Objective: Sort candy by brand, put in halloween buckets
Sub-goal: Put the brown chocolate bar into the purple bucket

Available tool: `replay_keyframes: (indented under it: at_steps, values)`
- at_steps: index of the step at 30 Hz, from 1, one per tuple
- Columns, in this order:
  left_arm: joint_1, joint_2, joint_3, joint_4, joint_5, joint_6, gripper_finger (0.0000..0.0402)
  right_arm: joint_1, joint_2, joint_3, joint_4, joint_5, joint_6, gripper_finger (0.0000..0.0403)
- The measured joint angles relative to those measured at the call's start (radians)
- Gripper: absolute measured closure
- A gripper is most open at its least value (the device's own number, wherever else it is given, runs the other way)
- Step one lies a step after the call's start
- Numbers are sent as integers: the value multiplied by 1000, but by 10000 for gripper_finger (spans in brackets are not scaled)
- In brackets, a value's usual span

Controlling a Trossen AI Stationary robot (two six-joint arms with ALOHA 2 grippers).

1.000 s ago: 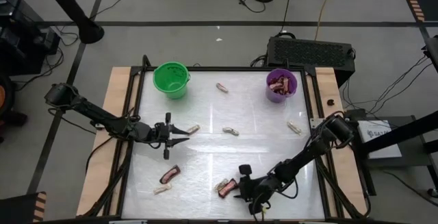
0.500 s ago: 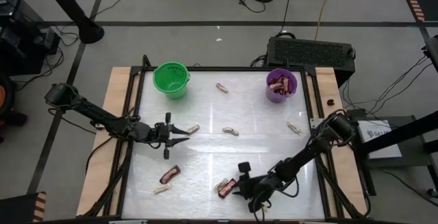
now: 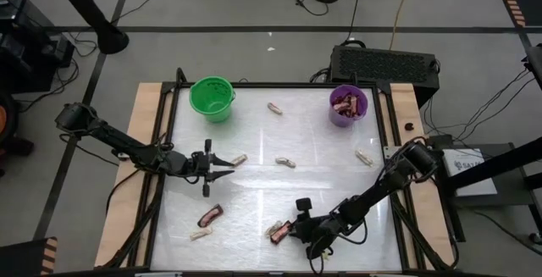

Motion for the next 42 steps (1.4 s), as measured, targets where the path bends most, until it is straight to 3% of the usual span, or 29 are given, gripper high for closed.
replay_keyframes:
  at_steps: [9, 17, 25, 31, 38, 42]
  values:
    - [0, 0, 0, 0, 0, 0, 304, 0, 32, 0, -1, -6, 35, 311]
    - [0, 0, 0, 0, 0, 0, 304, 0, 29, 0, 2, -15, 44, 394]
    - [0, 0, 0, 0, 0, -1, 304, -10, -110, -2, -58, -6, 82, 400]
    - [0, 0, 0, 1, 0, -1, 304, -57, -311, -2, -300, 98, 241, 402]
    - [0, 0, 0, 1, 0, -1, 304, -160, -558, -1, -784, 351, 393, 402]
    - [0, 0, 0, 0, 0, -1, 304, -269, -666, -1, -1033, 439, 513, 402]
